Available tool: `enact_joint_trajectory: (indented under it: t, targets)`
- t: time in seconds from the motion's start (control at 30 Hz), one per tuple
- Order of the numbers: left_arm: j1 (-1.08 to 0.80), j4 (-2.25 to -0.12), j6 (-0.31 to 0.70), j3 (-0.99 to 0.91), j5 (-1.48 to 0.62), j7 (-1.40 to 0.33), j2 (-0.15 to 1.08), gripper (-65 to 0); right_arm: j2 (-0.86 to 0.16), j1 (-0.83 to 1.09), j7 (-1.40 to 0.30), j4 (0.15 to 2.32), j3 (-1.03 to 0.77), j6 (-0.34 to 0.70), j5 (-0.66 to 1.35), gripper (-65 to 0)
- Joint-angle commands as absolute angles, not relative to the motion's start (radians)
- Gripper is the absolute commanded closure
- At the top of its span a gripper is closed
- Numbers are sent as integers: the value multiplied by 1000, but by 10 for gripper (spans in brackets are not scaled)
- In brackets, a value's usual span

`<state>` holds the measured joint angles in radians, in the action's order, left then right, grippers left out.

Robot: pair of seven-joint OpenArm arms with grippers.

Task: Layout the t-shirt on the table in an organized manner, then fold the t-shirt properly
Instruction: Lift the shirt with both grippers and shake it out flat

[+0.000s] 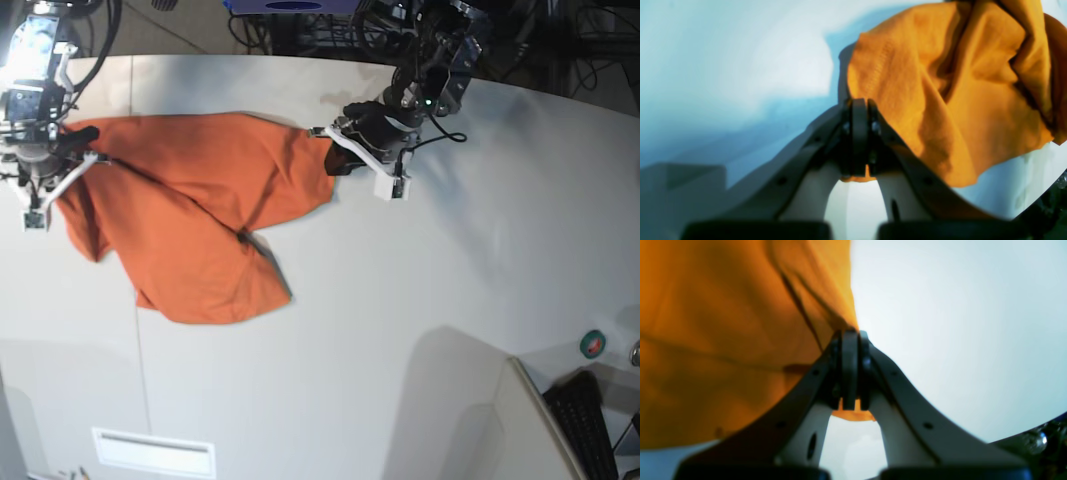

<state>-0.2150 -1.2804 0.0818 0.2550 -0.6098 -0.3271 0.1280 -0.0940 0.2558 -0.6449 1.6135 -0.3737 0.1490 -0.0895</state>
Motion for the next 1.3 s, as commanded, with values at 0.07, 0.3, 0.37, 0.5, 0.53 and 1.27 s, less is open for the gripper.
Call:
enact_joint_trajectory:
  t: [0.07, 0.3, 0.37, 0.5, 0.53, 1.27]
  targets:
    - [-251, -1372, 74, 222, -605, -332, 157, 0, -105, 239, -628, 1620, -444, 148, -97, 0]
    - [-291, -1527, 74, 35, -605, -384, 165, 0, -105, 202, -628, 1618, -463, 148, -97, 0]
    - [-255, -1554, 74, 5, -605, -449, 165, 0, -111, 171, -628, 1618, -463, 148, -97, 0]
    - [-153, -1586, 73, -4, -604, -542, 165, 0, -133, 81, -633, 1604, -460, 148, -97, 0]
    - [-124, -1589, 71, 1, -604, -549, 165, 0, -137, 50, -645, 1592, -460, 148, -97, 0]
    - [946, -1273, 67, -7, -599, -671, -22, 0, -394, -823, -762, 1386, -460, 254, -97, 0]
